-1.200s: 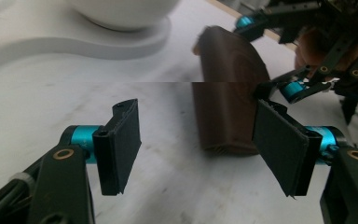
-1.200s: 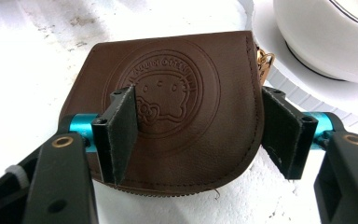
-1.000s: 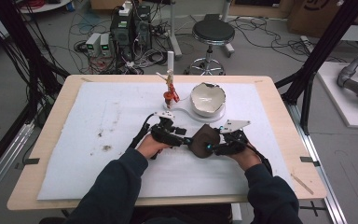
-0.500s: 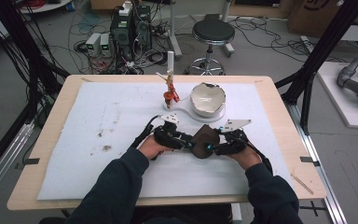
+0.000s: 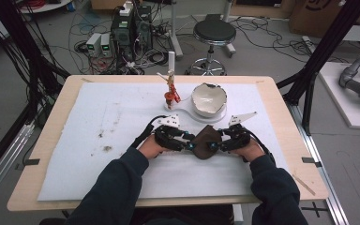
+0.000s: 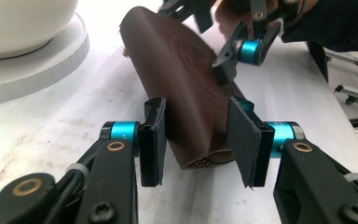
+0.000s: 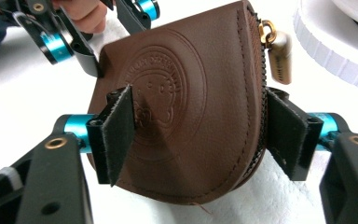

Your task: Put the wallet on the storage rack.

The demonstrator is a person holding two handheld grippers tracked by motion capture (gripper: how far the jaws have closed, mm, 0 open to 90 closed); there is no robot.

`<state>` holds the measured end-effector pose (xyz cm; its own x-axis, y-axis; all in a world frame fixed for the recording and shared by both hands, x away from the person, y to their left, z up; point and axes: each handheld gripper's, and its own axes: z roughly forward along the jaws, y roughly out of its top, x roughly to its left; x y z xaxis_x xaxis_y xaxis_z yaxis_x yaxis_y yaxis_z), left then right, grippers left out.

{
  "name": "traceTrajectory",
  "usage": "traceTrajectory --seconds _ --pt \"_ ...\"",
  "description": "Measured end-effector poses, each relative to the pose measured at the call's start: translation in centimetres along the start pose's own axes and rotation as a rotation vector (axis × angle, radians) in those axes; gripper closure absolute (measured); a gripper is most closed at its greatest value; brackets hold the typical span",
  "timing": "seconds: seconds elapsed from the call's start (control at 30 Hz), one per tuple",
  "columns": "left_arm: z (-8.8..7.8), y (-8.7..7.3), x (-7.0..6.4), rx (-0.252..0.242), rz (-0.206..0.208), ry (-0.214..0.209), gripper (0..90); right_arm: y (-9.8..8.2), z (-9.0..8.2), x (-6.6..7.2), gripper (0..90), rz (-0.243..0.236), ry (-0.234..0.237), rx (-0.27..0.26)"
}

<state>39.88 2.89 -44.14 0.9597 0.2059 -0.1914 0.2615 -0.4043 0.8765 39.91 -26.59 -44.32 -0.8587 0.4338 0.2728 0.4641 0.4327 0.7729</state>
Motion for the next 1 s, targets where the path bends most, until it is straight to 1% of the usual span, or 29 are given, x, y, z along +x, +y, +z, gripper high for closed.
traceTrajectory --seconds 0.07,0.1,0.13,0.17,0.2,0.23,0.33,0.37,0.43,0.5,0.57,0.63,0.73,0.77,0.87,0.97,1.0 --pt "0.0 0.0 0.1 0.003 -0.013 0.021 57.9 0.1 -0.4 -0.2 41.1 0.037 0.005 -0.004" --pt "0.0 0.1 0.1 -0.001 -0.014 0.027 58.3 0.0 -0.7 -0.4 46.0 0.062 0.016 -0.015" --pt "-0.1 0.1 0.1 -0.006 -0.024 0.044 58.1 0.0 -0.9 -0.5 48.8 0.075 0.025 -0.019" --pt "-0.3 0.2 0.2 -0.012 -0.039 0.064 56.0 0.0 -1.2 -0.5 52.1 0.089 0.033 -0.027" --pt "-0.4 0.3 0.3 -0.017 -0.049 0.075 52.2 0.0 -1.5 -0.5 55.3 0.095 0.036 -0.037" --pt "-0.8 0.4 0.4 -0.02 -0.051 0.101 50.9 0.0 -1.8 -0.5 57.7 0.097 0.037 -0.045" --pt "-2.2 0.6 0.8 -0.034 -0.07 0.158 47.2 0.1 -3.3 -0.4 63.8 0.095 -0.002 -0.102" --pt "-2.6 0.6 0.9 -0.039 -0.069 0.174 47.1 0.0 -3.9 -0.4 65.1 0.093 -0.023 -0.119" --pt "-3.8 0.6 1.1 -0.071 -0.083 0.22 47.1 -0.2 -4.8 -0.5 67.1 0.102 -0.05 -0.14" --pt "-5.3 0.4 1.4 -0.094 -0.095 0.286 46.3 -0.5 -5.9 -0.5 68.6 0.099 -0.114 -0.165" --pt "-6.6 0.1 1.7 -0.114 -0.11 0.348 45.2 -0.6 -6.9 -0.5 70.4 0.092 -0.166 -0.193" --pt "-8.1 -0.2 1.9 -0.137 -0.127 0.389 44.6 -0.7 -7.6 -0.5 71.3 0.09 -0.23 -0.208" --pt "-10.1 -0.7 2.1 -0.185 -0.155 0.441 42.1 -0.7 -8.5 -0.5 71.8 0.101 -0.29 -0.222" --pt "-10.6 -0.9 2.1 -0.198 -0.159 0.456 41.5 -0.7 -8.7 -0.5 72.0 0.104 -0.306 -0.224" --pt "-12.3 -1.9 2.0 -0.231 -0.193 0.512 34.8 -0.7 -9.2 -0.3 72.4 0.098 -0.339 -0.223" --pt "-13.8 -2.8 1.9 -0.254 -0.215 0.563 29.3 -0.5 -9.6 0.0 72.7 0.089 -0.349 -0.233" --pt "-14.3 -3.1 1.9 -0.259 -0.219 0.574 29.0 -0.4 -9.7 0.1 72.8 0.086 -0.35 -0.234"
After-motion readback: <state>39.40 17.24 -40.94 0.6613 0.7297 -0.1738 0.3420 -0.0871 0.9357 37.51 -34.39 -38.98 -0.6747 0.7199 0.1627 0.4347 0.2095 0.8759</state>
